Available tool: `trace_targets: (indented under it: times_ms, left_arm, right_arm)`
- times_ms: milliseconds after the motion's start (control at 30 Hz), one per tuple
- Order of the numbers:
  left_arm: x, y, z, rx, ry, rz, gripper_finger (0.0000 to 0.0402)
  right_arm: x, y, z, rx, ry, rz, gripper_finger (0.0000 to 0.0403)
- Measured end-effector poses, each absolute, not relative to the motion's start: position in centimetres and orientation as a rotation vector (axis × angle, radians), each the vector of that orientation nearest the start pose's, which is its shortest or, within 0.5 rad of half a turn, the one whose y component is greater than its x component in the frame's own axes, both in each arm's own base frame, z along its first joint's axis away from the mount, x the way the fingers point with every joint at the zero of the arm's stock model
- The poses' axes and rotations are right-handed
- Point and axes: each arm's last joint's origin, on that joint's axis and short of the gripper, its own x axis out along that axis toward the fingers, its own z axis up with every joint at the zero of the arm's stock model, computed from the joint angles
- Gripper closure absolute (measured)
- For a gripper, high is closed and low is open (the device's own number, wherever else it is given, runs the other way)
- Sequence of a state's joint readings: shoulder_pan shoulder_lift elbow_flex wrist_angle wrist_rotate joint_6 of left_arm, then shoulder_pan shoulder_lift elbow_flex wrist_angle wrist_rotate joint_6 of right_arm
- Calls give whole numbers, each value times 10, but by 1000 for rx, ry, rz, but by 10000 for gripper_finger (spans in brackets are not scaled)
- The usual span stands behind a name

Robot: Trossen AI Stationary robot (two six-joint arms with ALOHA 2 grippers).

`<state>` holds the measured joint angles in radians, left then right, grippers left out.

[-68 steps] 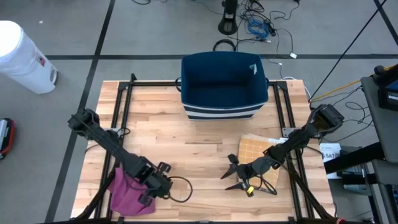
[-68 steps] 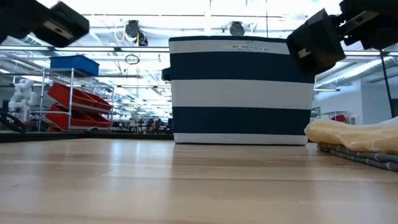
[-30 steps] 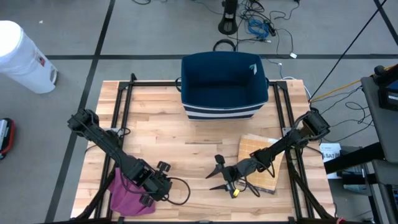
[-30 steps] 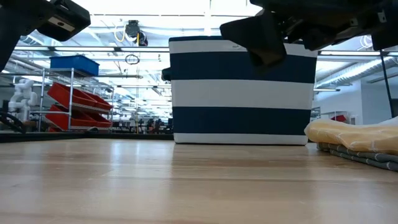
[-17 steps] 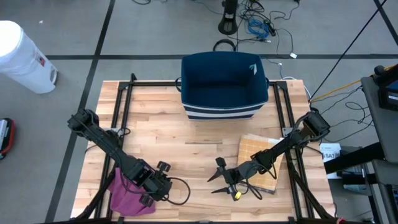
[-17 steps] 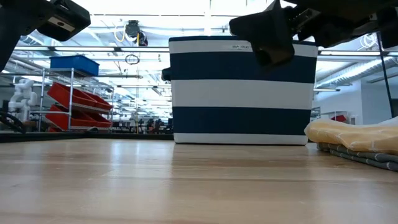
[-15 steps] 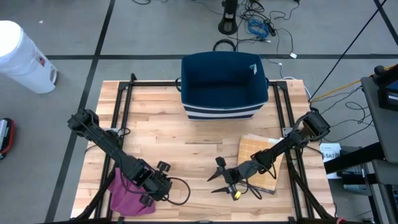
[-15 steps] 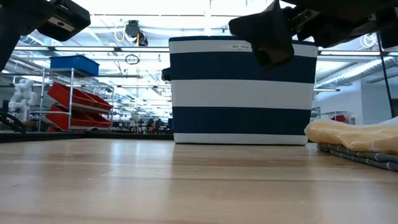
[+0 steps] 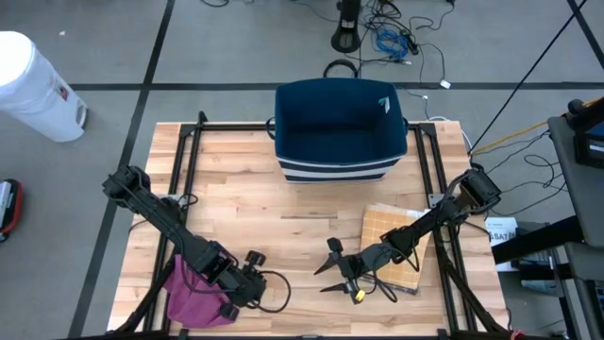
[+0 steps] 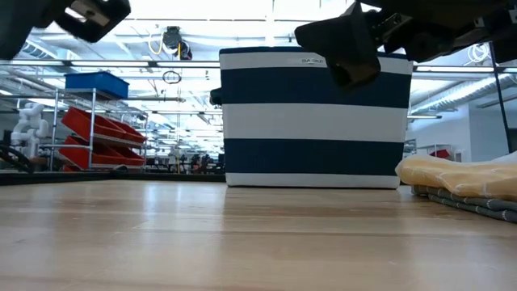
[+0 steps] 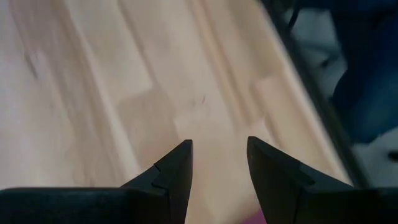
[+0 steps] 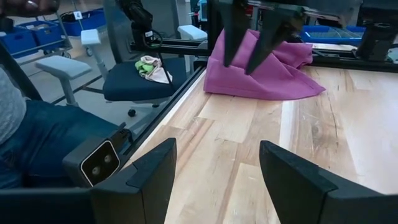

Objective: Fold towel
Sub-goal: Fold the purple towel

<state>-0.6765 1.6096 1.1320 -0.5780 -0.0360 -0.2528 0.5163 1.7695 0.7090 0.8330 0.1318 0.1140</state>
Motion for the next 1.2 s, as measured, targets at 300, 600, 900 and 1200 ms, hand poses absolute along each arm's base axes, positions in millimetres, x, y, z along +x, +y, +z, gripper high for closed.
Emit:
trace_targets:
  times_ms: [300, 600, 900, 1200]
  left_arm:
    - [261, -208, 231, 97, 941, -476, 243]
    - [248, -195, 220, 129, 1127, -293, 243]
    - [216, -189, 175, 83, 1281, -168, 243]
    - [188, -202, 155, -31, 1360, -168, 243]
  right_arm:
    - [296, 163, 156, -1, 231, 374, 186]
    - [296, 162, 156, 0, 232, 371, 186]
    - [295, 164, 152, 64, 284, 365, 186]
    - [291, 169, 152, 79, 285, 369, 186]
